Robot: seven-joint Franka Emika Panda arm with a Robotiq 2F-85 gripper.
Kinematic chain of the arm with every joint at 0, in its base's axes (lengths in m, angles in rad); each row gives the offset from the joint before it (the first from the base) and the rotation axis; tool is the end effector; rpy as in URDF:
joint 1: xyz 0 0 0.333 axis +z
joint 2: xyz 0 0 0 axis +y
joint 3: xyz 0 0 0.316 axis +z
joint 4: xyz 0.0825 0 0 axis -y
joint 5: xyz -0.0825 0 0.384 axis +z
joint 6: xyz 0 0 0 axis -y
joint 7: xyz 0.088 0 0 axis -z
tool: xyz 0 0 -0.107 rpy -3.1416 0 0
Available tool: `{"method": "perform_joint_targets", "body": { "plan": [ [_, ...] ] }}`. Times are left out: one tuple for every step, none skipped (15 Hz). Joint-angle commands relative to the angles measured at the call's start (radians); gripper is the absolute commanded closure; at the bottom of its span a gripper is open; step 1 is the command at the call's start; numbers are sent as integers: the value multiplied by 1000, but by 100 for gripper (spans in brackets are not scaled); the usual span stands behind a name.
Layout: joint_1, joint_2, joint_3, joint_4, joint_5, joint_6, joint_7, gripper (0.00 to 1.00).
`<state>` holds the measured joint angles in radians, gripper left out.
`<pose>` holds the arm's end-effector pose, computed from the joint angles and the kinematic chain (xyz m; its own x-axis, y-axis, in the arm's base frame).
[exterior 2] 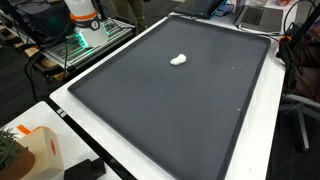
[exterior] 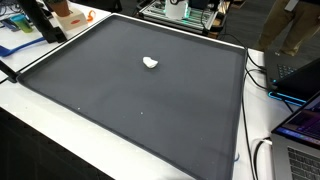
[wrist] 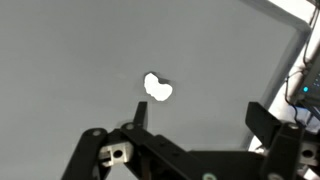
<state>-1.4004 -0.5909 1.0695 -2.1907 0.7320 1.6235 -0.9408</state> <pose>0.4624 -0.0375 0.4632 0.9433 0.3306 0.0291 0.3248 -0.9014 -0.2865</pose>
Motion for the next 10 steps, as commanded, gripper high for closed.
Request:
{"method": "perform_joint_targets", "body": {
  "plan": [
    [261, 159, -176, -25, 21, 30, 209, 0],
    [330, 169, -216, -42, 65, 58, 254, 0],
    [400, 169, -257, -65, 114, 123, 284, 0],
    [472, 171, -288, -91, 146, 230, 292, 0],
    [379, 108, -188, -103, 224, 283, 240, 0],
    [414, 125, -180, -117, 237, 386, 228, 0],
    [417, 131, -151, -125, 237, 471, 202, 0],
    [414, 131, -121, -134, 225, 547, 196, 0],
    [404, 131, -95, -136, 171, 588, 197, 0],
    [591, 237, -226, -152, 2, 698, 288, 0]
  ]
}}
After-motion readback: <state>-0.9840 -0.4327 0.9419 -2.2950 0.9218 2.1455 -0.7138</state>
